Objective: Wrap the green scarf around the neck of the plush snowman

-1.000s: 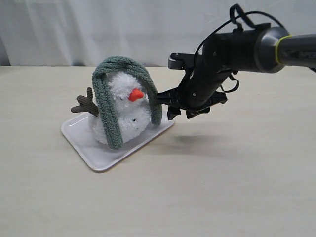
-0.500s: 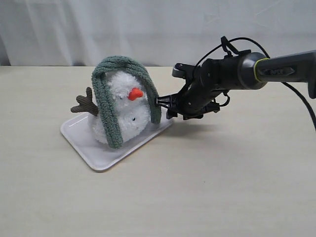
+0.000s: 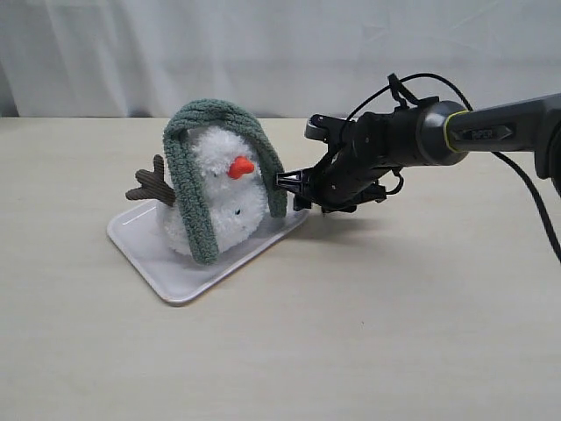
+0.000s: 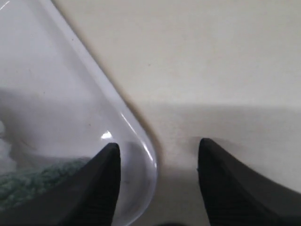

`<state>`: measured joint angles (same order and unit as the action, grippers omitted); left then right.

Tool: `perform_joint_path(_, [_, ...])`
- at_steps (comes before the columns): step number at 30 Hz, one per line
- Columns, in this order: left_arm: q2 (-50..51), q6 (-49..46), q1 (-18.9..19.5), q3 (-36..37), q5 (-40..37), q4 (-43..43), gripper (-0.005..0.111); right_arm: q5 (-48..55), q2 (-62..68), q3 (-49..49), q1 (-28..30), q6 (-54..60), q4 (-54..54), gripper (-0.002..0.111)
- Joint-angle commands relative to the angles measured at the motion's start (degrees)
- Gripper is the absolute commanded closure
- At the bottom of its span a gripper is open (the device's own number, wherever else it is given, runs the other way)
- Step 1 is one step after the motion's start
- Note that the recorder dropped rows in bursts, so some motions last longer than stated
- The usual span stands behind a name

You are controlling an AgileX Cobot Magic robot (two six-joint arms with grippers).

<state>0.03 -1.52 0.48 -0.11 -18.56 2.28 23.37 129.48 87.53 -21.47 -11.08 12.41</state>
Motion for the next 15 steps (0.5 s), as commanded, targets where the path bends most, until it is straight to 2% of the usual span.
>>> perform_joint_path(1, [0.0,0.1,-0.3,0.1,0.9,0.0,0.107,0.1,1.2,0.2,0.2,0.3,0.2,0.06])
perform_joint_path(3, [0.0,0.1,-0.3,0.1,0.9,0.0,0.107,0.1,1.4,0.2,0.2,0.3,0.2,0.063])
perform_joint_path(12, [0.0,0.1,-0.3,0.1,0.9,0.0,0.107,1.4,1.4,0.2,0.2,1.5,0.2,0.104])
perform_joint_path(15, [0.0,0.1,-0.3,0.1,0.9,0.0,0.107,3.1,0.9,0.2,0.2,1.5,0.2,0.104])
